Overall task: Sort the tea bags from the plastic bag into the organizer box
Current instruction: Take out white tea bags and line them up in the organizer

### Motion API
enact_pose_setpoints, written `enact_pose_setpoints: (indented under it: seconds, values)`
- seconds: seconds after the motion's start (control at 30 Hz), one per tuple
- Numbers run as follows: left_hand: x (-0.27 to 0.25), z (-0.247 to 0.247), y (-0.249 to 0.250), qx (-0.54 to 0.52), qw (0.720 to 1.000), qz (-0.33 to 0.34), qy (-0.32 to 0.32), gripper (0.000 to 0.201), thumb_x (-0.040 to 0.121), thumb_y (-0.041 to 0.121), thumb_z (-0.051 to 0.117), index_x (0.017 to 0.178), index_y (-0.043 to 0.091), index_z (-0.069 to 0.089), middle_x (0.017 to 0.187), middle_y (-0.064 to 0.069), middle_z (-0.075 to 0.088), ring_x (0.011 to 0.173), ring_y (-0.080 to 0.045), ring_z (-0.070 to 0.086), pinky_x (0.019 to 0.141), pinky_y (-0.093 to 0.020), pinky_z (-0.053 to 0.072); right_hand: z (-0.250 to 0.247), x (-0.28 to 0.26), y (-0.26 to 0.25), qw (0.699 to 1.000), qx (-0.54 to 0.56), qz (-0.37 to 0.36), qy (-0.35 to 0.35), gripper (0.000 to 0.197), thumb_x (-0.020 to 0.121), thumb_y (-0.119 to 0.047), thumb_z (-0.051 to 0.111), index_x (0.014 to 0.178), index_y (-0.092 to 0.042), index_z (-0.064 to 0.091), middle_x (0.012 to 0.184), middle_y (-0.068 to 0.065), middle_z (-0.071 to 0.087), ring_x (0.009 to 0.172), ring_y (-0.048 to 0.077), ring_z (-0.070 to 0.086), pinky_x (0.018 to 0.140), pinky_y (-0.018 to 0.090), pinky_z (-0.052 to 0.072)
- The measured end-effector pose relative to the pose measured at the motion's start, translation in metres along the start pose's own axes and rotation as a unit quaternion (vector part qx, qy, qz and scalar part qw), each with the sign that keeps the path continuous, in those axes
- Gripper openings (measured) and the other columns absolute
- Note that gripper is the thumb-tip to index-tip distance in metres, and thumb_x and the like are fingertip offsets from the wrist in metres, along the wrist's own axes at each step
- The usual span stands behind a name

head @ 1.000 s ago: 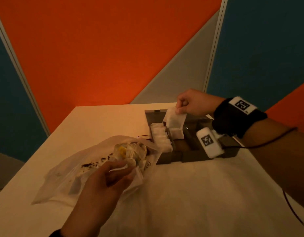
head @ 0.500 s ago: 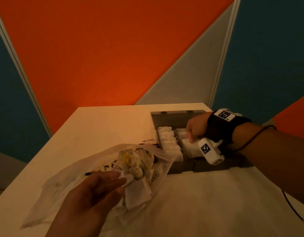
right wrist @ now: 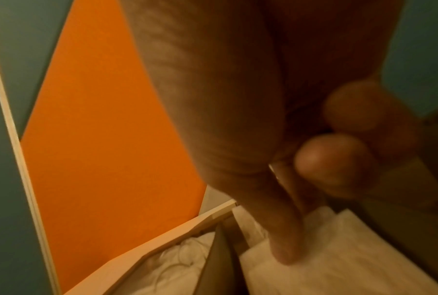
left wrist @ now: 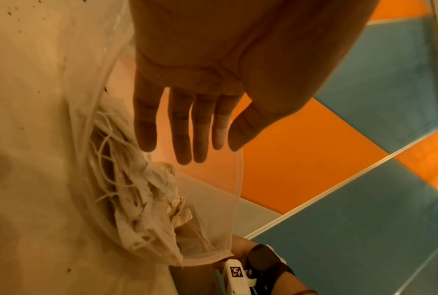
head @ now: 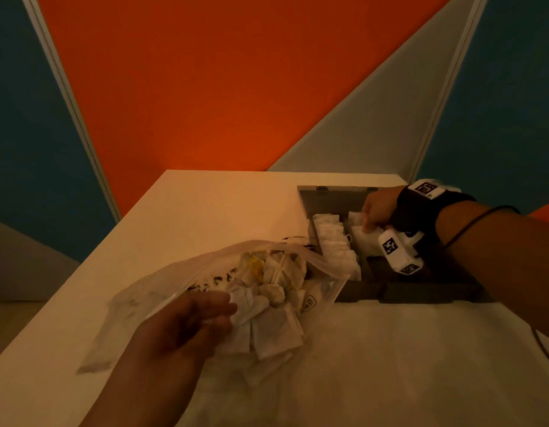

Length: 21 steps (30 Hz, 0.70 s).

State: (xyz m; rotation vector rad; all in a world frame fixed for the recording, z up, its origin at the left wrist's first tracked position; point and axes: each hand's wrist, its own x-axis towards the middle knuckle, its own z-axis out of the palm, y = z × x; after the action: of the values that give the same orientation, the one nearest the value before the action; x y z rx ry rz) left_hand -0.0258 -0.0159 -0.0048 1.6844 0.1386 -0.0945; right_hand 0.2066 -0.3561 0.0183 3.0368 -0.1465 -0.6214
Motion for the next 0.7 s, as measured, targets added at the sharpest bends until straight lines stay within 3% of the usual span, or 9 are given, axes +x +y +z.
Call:
enact_pose_setpoints:
  seconds: [0.1, 0.2, 0.27, 0.37, 0.43, 0.5, 0.6, 0.7]
  values:
    - [0.0, -0.004, 0.0, 0.077, 0.995, 0.059, 0.005, 0.024, 0.089, 0.011, 0.064, 0.084, 0.033, 0.074, 0.095, 0.022, 0.071, 0.083, 0.006, 0.064, 0.075, -0.022, 0.048, -0.007, -0.016, -0.001, 0.995, 0.033, 0.011, 0.09, 0.022, 0.087, -0.023, 0.07, 0.092, -0.002, 0.072, 0.082, 0.012, 0.069, 0.069, 0.021, 0.061, 0.062, 0.028, 0.049]
    - [0.0, -0.012, -0.003, 0.193, 0.975, 0.112, 0.014, 0.031, 0.091, 0.009, 0.061, 0.098, 0.039, 0.067, 0.103, 0.025, 0.064, 0.091, 0.011, 0.057, 0.07, -0.009, 0.046, -0.016, -0.045, -0.017, 0.979, 0.066, -0.023, 0.194, 0.025, 0.088, -0.028, 0.07, 0.087, -0.003, 0.071, 0.087, 0.017, 0.07, 0.076, 0.029, 0.065, 0.069, 0.037, 0.054]
    - [0.003, -0.014, -0.002, 0.262, 0.956, 0.133, 0.006, 0.037, 0.091, 0.007, 0.057, 0.107, 0.04, 0.063, 0.109, 0.024, 0.057, 0.096, 0.008, 0.053, 0.069, -0.005, 0.043, -0.019, -0.078, -0.031, 0.963, 0.134, -0.058, 0.225, 0.022, 0.088, -0.03, 0.069, 0.087, -0.008, 0.068, 0.085, 0.014, 0.069, 0.072, 0.027, 0.065, 0.068, 0.039, 0.054]
    - [0.009, -0.01, -0.003, 0.333, 0.933, 0.137, -0.012, 0.034, 0.089, 0.011, 0.057, 0.115, 0.033, 0.059, 0.113, 0.008, 0.053, 0.096, -0.006, 0.05, 0.065, -0.017, 0.035, -0.006, -0.14, -0.061, 0.948, 0.205, -0.104, 0.222, 0.021, 0.088, -0.033, 0.068, 0.084, -0.012, 0.067, 0.078, 0.007, 0.067, 0.066, 0.024, 0.065, 0.061, 0.034, 0.052]
    - [0.01, -0.004, -0.005, 0.377, 0.917, 0.13, -0.026, 0.037, 0.086, 0.017, 0.062, 0.12, 0.03, 0.057, 0.116, 0.0, 0.051, 0.103, -0.017, 0.052, 0.074, -0.02, 0.034, 0.011, -0.177, -0.083, 0.949, 0.21, -0.13, 0.196, 0.024, 0.088, -0.034, 0.068, 0.081, -0.012, 0.07, 0.075, 0.005, 0.068, 0.062, 0.019, 0.063, 0.055, 0.029, 0.048]
    - [0.01, 0.003, -0.008, 0.423, 0.898, 0.113, -0.036, 0.042, 0.085, 0.021, 0.064, 0.126, 0.029, 0.055, 0.123, -0.005, 0.051, 0.113, -0.026, 0.052, 0.091, -0.027, 0.04, 0.034, -0.201, -0.105, 0.955, 0.214, -0.161, 0.131, 0.024, 0.087, -0.033, 0.068, 0.079, -0.011, 0.071, 0.072, 0.008, 0.069, 0.054, 0.019, 0.063, 0.046, 0.027, 0.046]
    - [0.015, 0.006, -0.01, 0.446, 0.891, 0.074, -0.04, 0.047, 0.085, 0.025, 0.063, 0.13, 0.026, 0.052, 0.13, -0.01, 0.047, 0.117, -0.034, 0.05, 0.099, -0.037, 0.042, 0.073, -0.205, -0.129, 0.953, 0.21, -0.21, 0.052, 0.024, 0.087, -0.034, 0.065, 0.082, -0.011, 0.071, 0.073, 0.01, 0.071, 0.048, 0.02, 0.064, 0.039, 0.023, 0.047]
    - [0.019, 0.006, -0.013, 0.446, 0.894, 0.03, -0.036, 0.053, 0.084, 0.037, 0.064, 0.132, 0.021, 0.048, 0.128, -0.013, 0.044, 0.113, -0.038, 0.052, 0.097, -0.046, 0.045, 0.096, -0.19, -0.143, 0.957, 0.2, -0.202, 0.058, 0.033, 0.086, -0.037, 0.063, 0.09, -0.005, 0.067, 0.066, 0.013, 0.066, 0.037, 0.014, 0.055, 0.033, 0.019, 0.039]
